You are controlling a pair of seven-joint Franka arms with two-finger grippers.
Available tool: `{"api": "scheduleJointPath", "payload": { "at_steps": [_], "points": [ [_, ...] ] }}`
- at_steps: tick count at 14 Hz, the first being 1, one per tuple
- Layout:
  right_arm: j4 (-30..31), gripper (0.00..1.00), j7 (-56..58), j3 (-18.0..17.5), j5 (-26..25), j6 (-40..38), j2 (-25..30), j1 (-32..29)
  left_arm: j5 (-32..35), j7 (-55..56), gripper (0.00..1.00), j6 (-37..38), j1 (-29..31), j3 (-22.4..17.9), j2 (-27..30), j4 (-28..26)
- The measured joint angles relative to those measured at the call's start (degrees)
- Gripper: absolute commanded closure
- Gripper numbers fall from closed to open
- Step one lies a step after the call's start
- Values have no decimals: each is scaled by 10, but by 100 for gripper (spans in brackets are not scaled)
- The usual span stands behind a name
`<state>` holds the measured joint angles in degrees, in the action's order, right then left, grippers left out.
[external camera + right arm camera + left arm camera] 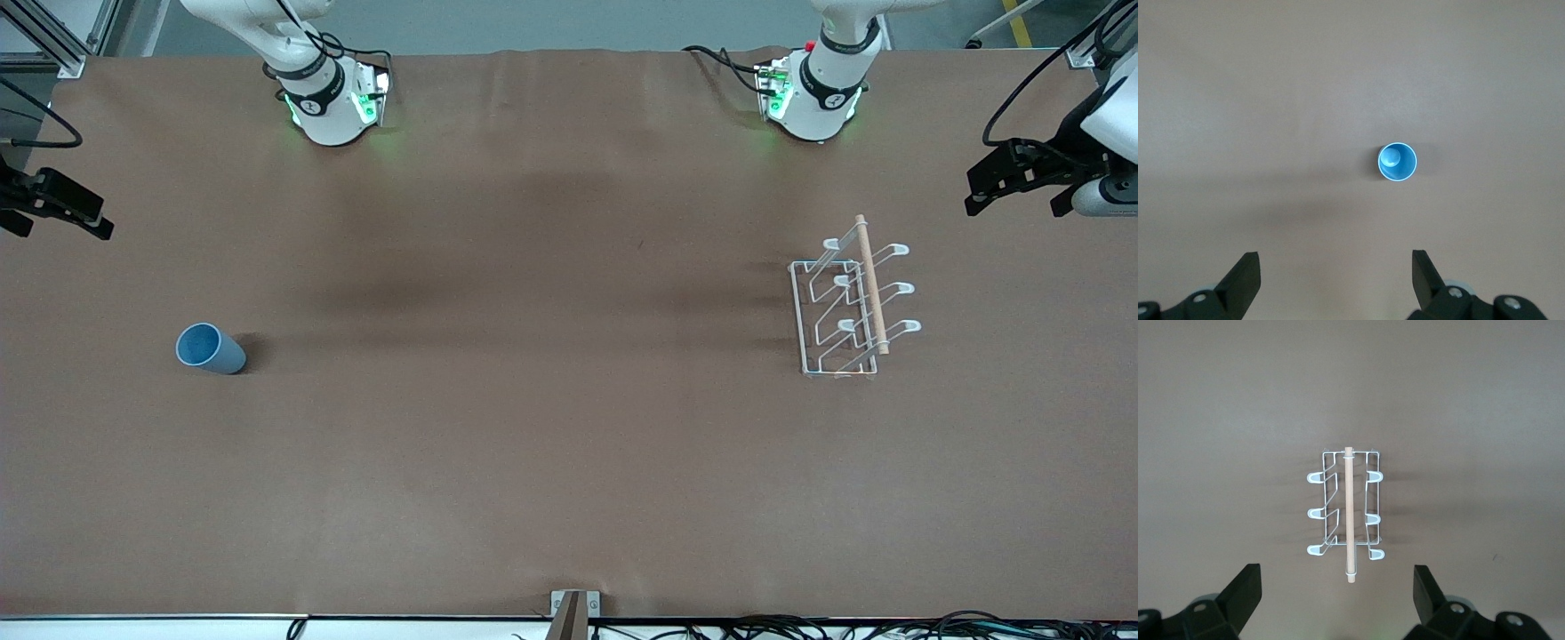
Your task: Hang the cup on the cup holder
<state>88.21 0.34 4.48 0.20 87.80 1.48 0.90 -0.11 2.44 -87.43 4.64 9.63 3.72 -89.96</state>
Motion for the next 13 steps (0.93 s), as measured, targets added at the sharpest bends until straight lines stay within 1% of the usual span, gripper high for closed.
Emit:
{"api": "scheduleJointPath", "payload": {
  "at_steps": [9, 13],
  "points": [
    [0, 0, 6, 1, 0, -1, 0, 0, 0, 0, 0, 0, 0, 0, 0, 0],
    [1, 0, 6, 8, 0, 4, -2, -1, 0, 0, 0, 0, 0, 0, 0, 0]
  ]
}}
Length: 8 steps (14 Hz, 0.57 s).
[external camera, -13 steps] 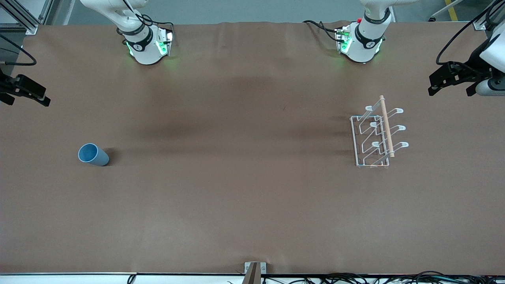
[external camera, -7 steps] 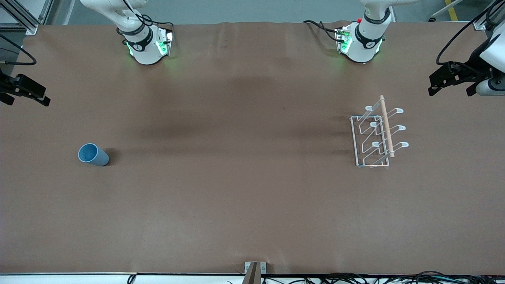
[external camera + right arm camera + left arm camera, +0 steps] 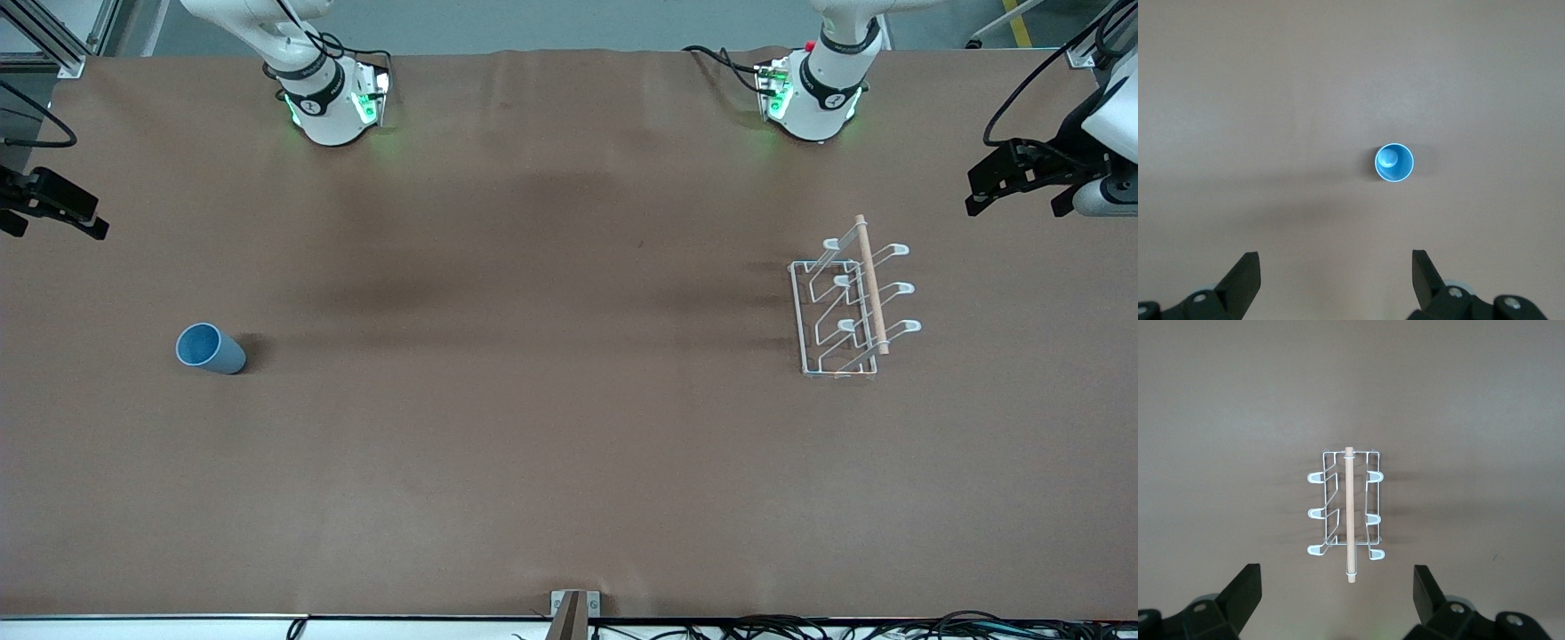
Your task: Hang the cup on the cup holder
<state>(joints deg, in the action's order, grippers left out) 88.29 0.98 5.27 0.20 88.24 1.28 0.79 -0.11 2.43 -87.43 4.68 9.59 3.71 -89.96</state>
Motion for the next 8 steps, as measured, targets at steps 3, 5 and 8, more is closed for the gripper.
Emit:
{"api": "scheduleJointPath", "payload": {
  "at_steps": [3, 5, 8],
  "points": [
    [18, 0, 0, 4, 0, 37, -25, -10, 0, 0, 0, 0, 0, 0, 0, 0],
    [57, 0, 1, 5, 0, 103, -49, -25, 0, 0, 0, 0, 0, 0, 0, 0],
    [126, 0, 4, 6, 0, 198, -79, -45, 0, 0, 0, 0, 0, 0, 0, 0]
  ]
}}
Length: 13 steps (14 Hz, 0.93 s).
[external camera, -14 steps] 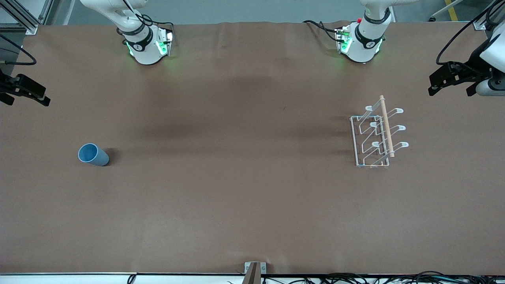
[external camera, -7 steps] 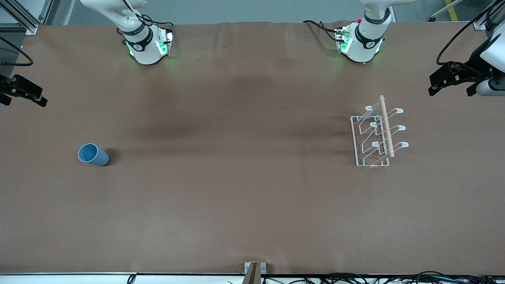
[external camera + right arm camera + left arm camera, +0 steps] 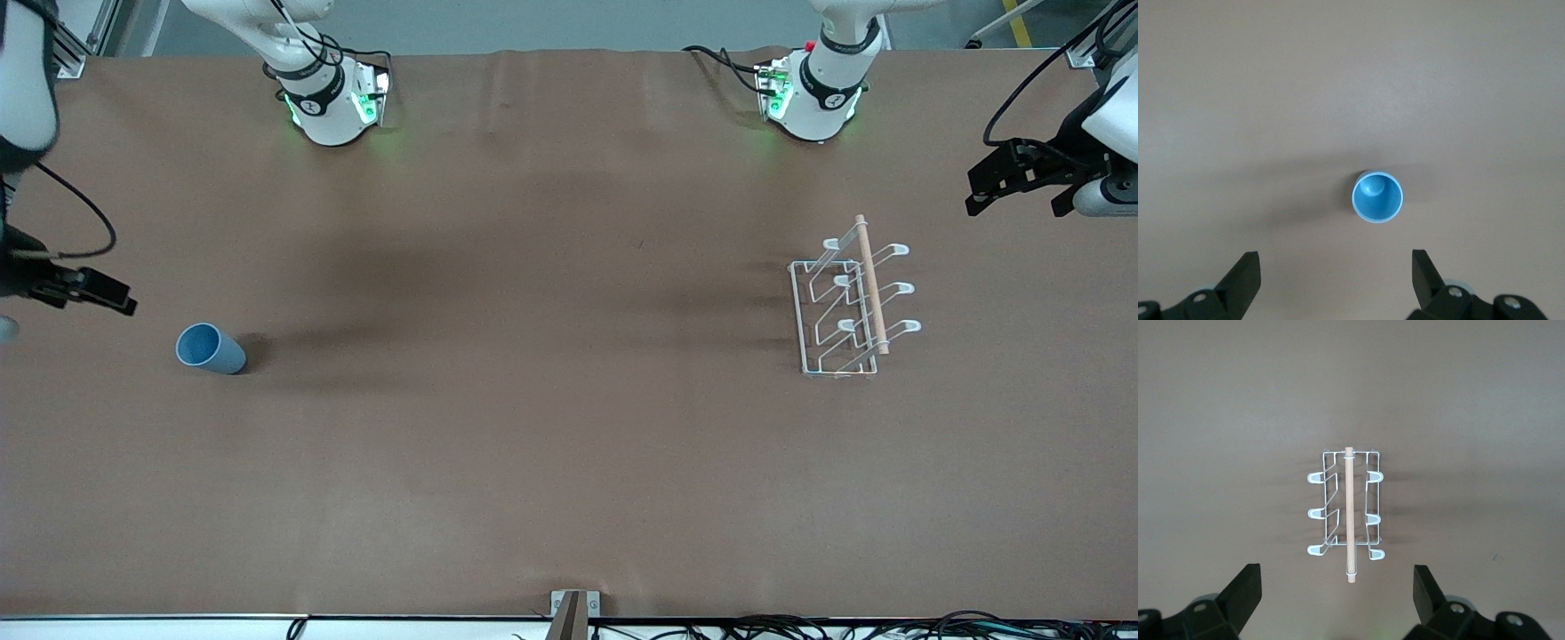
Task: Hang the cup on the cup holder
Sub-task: 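Reach the right gripper down to the blue cup and grasp it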
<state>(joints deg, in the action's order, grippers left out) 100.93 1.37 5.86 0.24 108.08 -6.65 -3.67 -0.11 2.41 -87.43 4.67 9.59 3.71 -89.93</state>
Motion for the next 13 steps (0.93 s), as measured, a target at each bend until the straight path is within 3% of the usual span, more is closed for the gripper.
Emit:
{"api": "scheduleJointPath", "payload": {
  "at_steps": [5, 10, 12, 13],
  "points": [
    [83, 0, 36, 1, 0, 131, -76, -51, 0, 0, 0, 0, 0, 0, 0, 0],
    [92, 1, 58, 1, 3, 170, -145, -84, 0, 0, 0, 0, 0, 0, 0, 0],
    [92, 4, 71, 0, 26, 191, -167, -86, 0, 0, 0, 0, 0, 0, 0, 0],
    [93, 17, 89, 0, 49, 195, -179, -86, 0, 0, 0, 0, 0, 0, 0, 0]
  ]
}}
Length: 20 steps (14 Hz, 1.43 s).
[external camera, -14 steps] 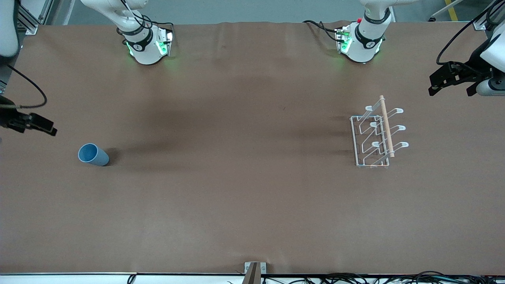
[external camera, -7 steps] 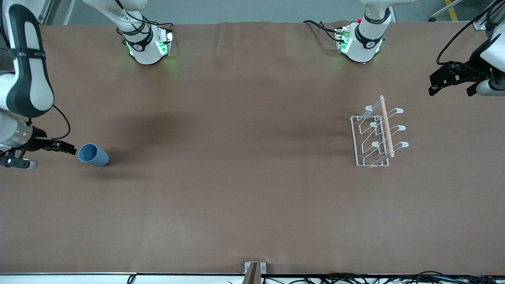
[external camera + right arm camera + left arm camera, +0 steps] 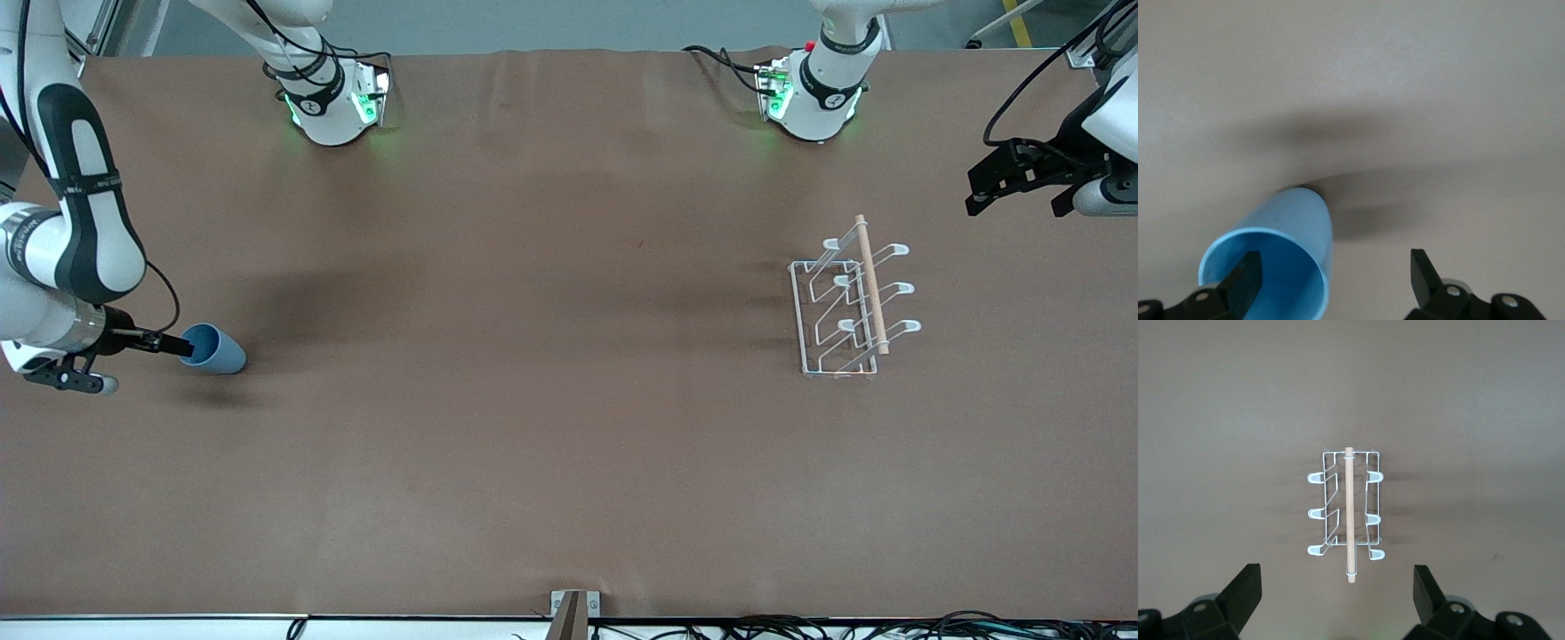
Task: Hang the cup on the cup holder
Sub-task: 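Reach the right gripper down to the blue cup and grasp it, then lift the blue cup with the right gripper while the left gripper approaches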
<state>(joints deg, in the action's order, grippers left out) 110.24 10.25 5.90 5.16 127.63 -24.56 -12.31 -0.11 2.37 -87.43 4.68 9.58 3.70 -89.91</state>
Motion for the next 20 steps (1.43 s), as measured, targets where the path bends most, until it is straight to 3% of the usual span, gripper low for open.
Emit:
{"api": "scheduleJointPath", "payload": {
  "at_steps": [1, 2, 4, 8, 14, 17, 20],
  "points": [
    [2, 51, 19, 0, 21, 2, -11, -1, 0, 0, 0, 0, 0, 0, 0, 0],
    [4, 76, 34, 0, 31, 3, -19, -2, 0, 0, 0, 0, 0, 0, 0, 0],
    [5, 92, 48, 0, 37, 5, -27, -2, 0, 0, 0, 0, 0, -1, 0, 0],
    [4, 99, 54, -1, 37, 5, -26, -2, 0, 0, 0, 0, 0, -1, -1, 0],
    [-4, 100, 59, -14, 45, -52, -3, -2, 0, 0, 0, 0, 0, -1, -2, 0],
    [-11, 100, 59, -49, 111, -123, 38, 3, 0, -1, 0, 0, -1, 0, -2, 0],
    [-17, 100, 58, -80, 213, -173, 61, 22, -8, -6, 0, -1, -10, 14, -4, 7]
  ]
}}
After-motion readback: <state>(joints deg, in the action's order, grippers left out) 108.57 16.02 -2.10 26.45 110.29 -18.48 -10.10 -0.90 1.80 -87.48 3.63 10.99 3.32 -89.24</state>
